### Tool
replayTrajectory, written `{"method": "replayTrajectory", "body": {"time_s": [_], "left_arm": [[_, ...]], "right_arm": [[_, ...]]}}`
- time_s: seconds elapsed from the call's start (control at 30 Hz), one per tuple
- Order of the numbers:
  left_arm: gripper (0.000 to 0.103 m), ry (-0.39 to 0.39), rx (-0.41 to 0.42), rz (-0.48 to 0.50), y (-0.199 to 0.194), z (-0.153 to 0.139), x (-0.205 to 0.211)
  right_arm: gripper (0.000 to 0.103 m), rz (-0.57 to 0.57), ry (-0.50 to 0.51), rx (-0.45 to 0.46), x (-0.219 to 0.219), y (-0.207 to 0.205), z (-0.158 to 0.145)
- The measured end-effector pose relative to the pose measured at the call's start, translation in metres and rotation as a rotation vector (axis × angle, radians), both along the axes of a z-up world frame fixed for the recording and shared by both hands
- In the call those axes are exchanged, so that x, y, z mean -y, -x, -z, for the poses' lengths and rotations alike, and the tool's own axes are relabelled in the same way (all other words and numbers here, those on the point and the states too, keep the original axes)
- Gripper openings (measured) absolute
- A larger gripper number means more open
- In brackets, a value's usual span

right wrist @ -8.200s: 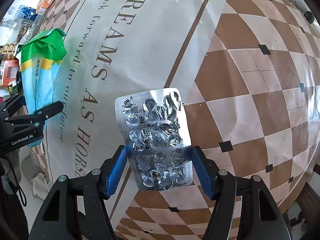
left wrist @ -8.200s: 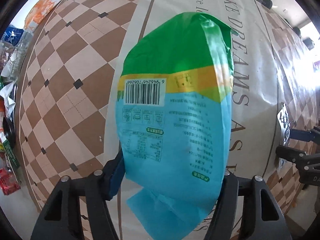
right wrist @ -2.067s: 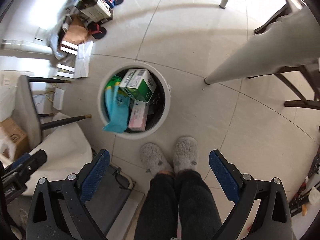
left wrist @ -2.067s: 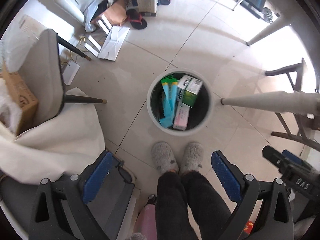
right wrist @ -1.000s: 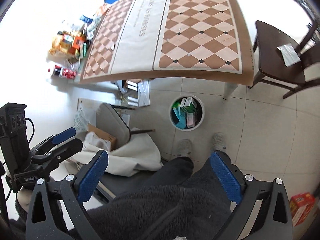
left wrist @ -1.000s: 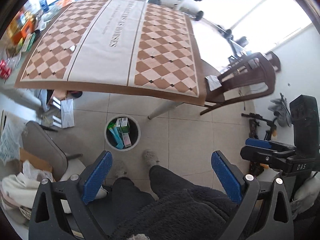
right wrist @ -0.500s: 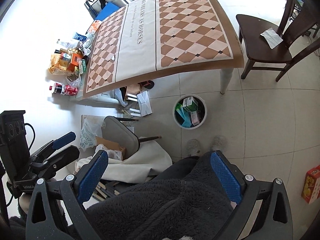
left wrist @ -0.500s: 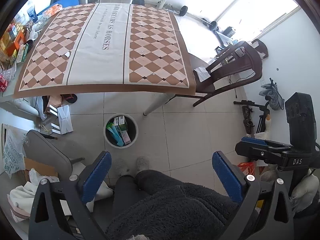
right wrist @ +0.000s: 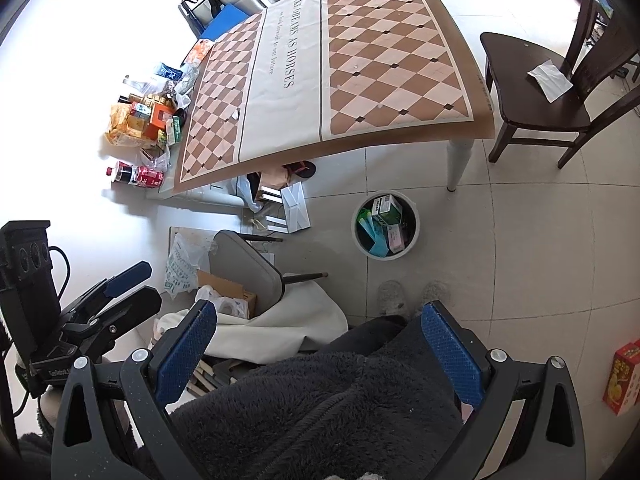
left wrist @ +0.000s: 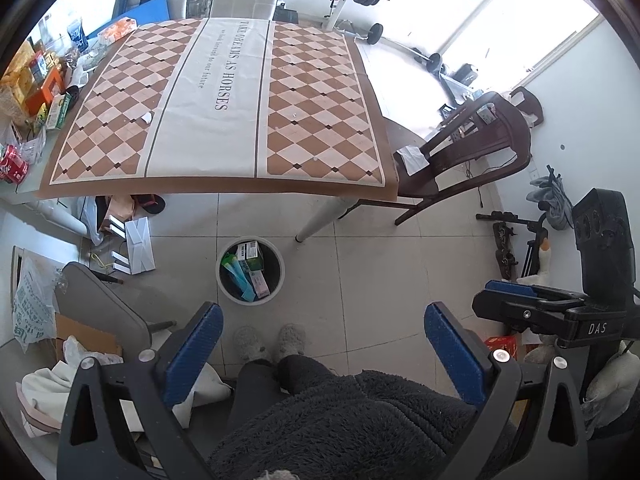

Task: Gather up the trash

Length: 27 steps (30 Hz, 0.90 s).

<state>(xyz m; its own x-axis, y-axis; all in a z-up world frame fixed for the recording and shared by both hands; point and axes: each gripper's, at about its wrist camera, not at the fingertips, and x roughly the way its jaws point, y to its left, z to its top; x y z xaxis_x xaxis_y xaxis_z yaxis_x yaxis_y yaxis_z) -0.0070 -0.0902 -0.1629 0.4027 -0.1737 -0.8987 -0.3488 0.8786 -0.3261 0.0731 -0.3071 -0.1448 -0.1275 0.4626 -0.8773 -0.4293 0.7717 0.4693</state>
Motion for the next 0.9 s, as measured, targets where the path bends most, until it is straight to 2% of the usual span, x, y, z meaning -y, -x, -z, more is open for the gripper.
{"method": "replayTrajectory", "body": {"time_s": [0.9], "left_arm": [[0.103, -0.020, 0.010, -0.055, 0.011, -0.010, -0.004]], "right_arm": [[0.103, -0.047, -0.008, 0.006, -0.006, 0.008, -0.005]]}}
